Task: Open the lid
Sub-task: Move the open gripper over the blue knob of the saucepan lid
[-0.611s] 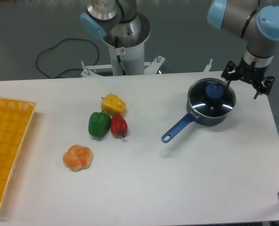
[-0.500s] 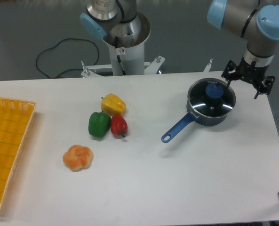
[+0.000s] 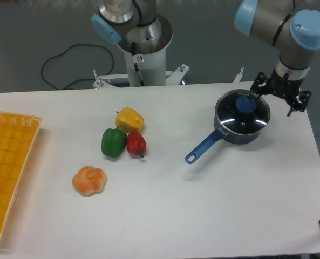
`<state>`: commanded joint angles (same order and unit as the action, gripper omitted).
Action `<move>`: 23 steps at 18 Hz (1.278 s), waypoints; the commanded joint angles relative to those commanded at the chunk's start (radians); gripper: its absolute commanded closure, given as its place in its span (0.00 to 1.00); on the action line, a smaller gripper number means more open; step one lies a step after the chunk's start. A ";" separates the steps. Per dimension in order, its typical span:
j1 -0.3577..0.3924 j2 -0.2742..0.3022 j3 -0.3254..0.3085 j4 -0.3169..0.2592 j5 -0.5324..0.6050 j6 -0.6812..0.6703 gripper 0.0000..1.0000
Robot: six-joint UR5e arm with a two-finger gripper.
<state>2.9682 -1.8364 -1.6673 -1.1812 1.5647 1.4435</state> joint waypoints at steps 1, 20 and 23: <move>0.012 0.015 -0.008 -0.001 -0.003 0.000 0.00; 0.026 0.115 -0.172 0.014 -0.058 -0.022 0.00; 0.020 0.109 -0.172 0.035 -0.057 -0.020 0.00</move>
<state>2.9882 -1.7272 -1.8392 -1.1459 1.5079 1.4235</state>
